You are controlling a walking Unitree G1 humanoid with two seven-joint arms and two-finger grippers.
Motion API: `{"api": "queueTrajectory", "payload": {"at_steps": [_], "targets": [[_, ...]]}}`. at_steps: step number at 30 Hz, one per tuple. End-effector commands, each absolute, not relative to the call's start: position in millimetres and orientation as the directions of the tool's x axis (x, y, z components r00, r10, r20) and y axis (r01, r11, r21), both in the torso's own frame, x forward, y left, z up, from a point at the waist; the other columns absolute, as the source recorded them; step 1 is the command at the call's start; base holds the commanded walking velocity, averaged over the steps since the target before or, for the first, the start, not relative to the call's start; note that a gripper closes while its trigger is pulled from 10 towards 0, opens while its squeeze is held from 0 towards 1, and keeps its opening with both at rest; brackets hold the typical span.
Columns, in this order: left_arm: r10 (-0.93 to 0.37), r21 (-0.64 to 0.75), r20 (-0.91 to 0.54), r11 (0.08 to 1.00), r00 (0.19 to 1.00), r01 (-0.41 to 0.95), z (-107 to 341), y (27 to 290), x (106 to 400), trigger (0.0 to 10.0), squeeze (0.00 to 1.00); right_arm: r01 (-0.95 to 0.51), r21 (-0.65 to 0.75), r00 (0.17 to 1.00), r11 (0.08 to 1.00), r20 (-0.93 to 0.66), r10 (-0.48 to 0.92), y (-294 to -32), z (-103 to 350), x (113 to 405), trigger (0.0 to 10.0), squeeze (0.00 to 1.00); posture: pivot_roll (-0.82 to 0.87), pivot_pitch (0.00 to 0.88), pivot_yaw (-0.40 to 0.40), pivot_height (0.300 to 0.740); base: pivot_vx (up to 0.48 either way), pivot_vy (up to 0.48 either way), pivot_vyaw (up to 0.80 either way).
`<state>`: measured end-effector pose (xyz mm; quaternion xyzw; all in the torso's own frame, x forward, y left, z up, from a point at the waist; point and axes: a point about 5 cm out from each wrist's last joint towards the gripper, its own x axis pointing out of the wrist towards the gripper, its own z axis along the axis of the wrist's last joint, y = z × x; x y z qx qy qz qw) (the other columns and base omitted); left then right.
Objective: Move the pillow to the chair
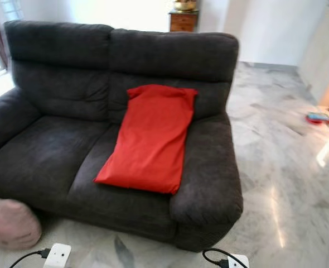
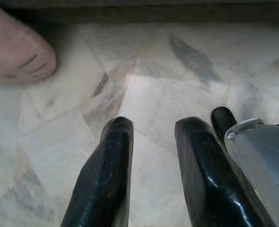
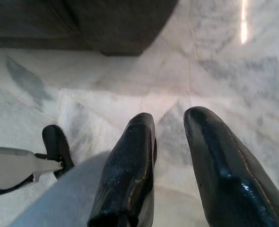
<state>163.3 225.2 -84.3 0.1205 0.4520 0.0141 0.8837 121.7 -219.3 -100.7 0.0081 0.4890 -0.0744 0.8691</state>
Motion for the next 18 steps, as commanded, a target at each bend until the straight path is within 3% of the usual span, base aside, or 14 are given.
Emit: {"api": "queueTrajectory", "payload": {"at_steps": [1, 18], "targets": [[0.134, 0.219, -0.818, 0.972, 0.56, 0.087, -87.4, 227.4, 156.1, 10.0, 0.0, 0.148, -0.053, 0.51, 0.988, -0.852, -0.122, -218.7, -100.6, 123.0, 10.0, 0.0, -0.07, 0.0, 0.021, 0.74, 0.0, 0.27, 0.0], [0.154, 0.227, -0.834, 0.971, 0.531, 0.075, -89.1, 232.9, 149.9, 10.0, 0.0, 0.168, -0.038, 0.508, 0.985, -0.853, -0.12, -218.6, -101.4, 120.1, 10.0, 0.0, -0.06, 0.0, 0.022, 0.74, 0.0, 0.289, 0.0]]}}
